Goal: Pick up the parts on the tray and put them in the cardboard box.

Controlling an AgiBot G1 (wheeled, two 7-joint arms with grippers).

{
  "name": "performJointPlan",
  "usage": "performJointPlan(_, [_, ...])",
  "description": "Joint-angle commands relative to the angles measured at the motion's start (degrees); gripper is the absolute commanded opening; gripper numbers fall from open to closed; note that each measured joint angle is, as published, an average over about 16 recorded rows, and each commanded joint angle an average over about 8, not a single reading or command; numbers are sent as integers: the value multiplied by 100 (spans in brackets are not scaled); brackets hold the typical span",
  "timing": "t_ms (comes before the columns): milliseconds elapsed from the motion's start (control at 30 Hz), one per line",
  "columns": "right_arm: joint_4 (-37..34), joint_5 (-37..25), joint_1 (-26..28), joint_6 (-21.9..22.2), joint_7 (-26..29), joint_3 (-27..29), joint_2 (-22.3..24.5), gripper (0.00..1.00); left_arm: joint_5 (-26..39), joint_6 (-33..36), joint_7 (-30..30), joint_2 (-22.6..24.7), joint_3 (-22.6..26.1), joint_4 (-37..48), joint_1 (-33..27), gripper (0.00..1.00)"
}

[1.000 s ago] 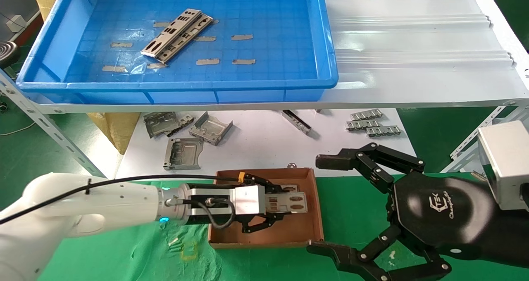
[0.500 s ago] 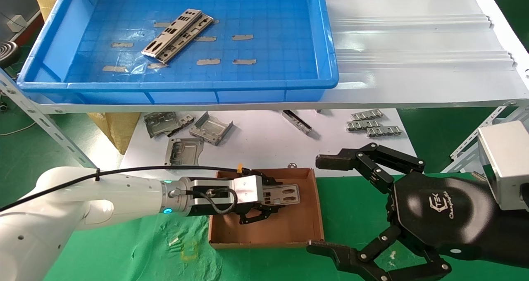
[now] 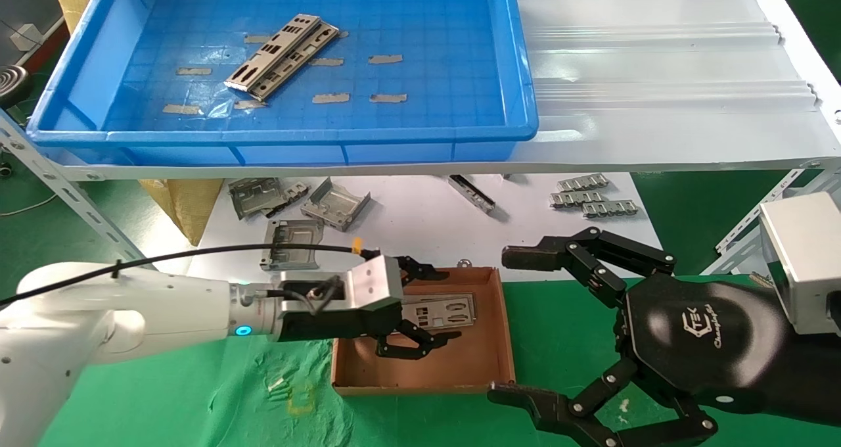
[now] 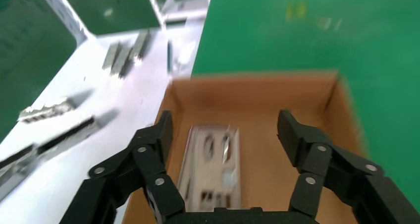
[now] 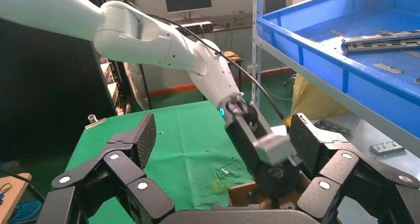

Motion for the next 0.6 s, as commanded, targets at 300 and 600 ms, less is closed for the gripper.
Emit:
performJointPlan(300, [-1, 1, -1, 1, 0, 0, 1, 100, -466, 1113, -268, -210, -271, 351, 37, 100])
performJointPlan(600, [-1, 2, -1, 1, 0, 0, 1, 100, -475, 1084, -287, -228, -276, 304, 61, 100])
